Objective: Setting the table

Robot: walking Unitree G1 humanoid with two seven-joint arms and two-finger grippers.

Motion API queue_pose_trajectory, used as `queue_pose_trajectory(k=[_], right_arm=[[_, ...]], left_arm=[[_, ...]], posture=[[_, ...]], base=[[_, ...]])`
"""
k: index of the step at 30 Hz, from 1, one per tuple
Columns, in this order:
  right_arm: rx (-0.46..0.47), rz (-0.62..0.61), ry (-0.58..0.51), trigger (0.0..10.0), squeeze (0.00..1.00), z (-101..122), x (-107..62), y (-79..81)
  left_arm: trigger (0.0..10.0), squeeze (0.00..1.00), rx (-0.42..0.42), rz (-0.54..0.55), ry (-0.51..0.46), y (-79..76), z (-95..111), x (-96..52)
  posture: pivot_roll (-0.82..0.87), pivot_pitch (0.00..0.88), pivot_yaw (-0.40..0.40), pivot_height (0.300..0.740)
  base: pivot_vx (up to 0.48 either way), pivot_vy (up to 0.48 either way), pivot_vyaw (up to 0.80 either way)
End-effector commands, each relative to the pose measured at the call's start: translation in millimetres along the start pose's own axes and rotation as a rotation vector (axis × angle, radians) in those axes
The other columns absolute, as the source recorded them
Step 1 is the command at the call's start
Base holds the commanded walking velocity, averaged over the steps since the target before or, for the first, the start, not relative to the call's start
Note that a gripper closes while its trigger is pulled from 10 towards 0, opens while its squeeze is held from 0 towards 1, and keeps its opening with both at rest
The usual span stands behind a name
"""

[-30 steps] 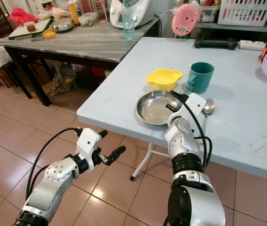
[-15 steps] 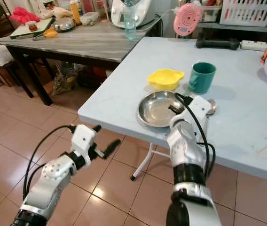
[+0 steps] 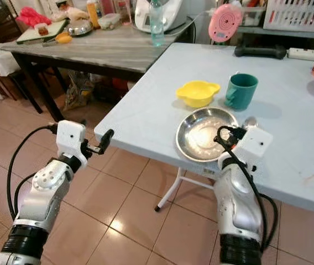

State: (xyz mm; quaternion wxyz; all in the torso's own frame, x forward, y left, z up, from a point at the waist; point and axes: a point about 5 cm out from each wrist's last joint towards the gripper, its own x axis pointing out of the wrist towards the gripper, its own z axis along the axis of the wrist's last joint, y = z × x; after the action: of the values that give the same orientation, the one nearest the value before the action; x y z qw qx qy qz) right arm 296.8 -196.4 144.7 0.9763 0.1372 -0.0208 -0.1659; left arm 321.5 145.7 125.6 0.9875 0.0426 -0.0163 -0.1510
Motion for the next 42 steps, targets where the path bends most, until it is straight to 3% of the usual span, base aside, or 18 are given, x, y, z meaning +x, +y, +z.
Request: queue_pose_trajectory(k=[1,12,17,42], right_arm=[[0.009,0.031,-0.027,10.0,0.00,6.9,-6.2,6.8],[-0.003,0.018,-0.006,10.0,0.00,2.6,-24.7,-2.2],[-0.012,0.015,-0.008,10.0,0.00,3.9,-25.1,-2.9],[-0.060,0.046,-0.013,10.0,0.00,5.8,-27.6,-0.5]], left_arm=[[10.0,0.00,-0.007,0.026,-0.008,6.0,1.2,0.8],[10.0,0.00,-0.037,0.030,0.010,6.7,-3.6,3.8],[10.0,0.00,-0.040,0.027,0.016,5.8,-4.9,6.5],[10.0,0.00,-0.048,0.011,0.012,-8.2,-10.8,8.5]], posture=[[-0.13,0.005,0.116,0.740],[-0.15,0.009,0.120,0.740],[-0.16,0.010,0.121,0.740],[-0.16,0.005,0.103,0.740]], base=[[0.000,0.000,0.00],[0.000,0.027,-0.29],[0.000,0.323,-0.65],[0.000,0.438,0.00]])
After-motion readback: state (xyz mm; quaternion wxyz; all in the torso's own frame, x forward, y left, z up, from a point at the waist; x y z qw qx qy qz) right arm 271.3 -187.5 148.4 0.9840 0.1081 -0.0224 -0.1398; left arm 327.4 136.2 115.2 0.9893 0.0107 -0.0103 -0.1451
